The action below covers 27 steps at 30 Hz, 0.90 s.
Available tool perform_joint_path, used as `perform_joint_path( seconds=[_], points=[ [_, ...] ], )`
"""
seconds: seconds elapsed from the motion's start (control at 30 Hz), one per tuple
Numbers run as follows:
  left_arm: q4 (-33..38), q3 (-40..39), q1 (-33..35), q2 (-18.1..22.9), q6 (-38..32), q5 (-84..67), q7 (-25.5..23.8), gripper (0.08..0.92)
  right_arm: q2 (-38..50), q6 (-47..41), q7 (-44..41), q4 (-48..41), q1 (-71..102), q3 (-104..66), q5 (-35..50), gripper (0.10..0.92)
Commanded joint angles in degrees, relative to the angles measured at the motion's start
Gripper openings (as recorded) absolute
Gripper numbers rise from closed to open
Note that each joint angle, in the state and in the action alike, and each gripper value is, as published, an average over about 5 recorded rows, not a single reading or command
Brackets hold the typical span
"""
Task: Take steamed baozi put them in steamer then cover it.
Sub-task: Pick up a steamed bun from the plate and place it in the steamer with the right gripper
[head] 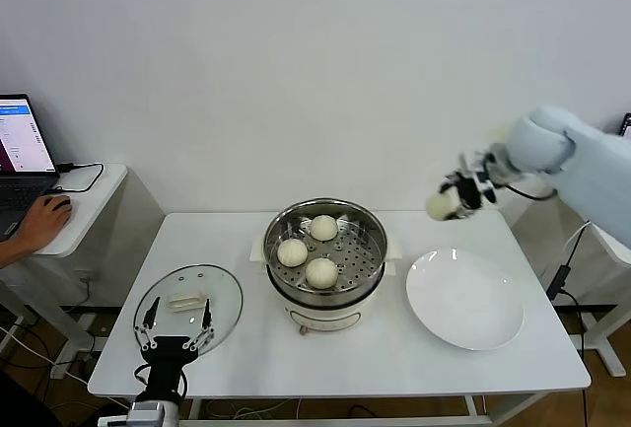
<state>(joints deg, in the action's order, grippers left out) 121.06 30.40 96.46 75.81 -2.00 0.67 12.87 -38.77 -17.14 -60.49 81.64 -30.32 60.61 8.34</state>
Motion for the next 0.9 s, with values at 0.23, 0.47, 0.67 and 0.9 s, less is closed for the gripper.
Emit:
perform_joint_path(
  seconds=[0.23,0.47,0.67,0.9],
  points=[
    [-0.05,0.33,0.13,0.72,-0.07,0.02,0.06,0.823,-19.61,-12.6,7.53,-1.16,-3.02,10.69,14.76,0.585],
    [-0.03,0.78,0.24,0.8,-0.13,-0.29,0.12,0.823,-22.34,-13.47,7.74,-4.54,1.87,10.74,12.07,0.585],
    [-0.11,0.89,0.21,0.91,-0.23,-0.42,0.16,0.823,-23.13,-12.83,7.9,-7.65,5.3,9.65,8.77,0.584],
    [-0.2,0.96,0.24,0.93,-0.23,-0.43,0.18,0.823,-22.99,-12.4,7.85,-9.54,7.79,8.34,5.95,0.585]
  ],
)
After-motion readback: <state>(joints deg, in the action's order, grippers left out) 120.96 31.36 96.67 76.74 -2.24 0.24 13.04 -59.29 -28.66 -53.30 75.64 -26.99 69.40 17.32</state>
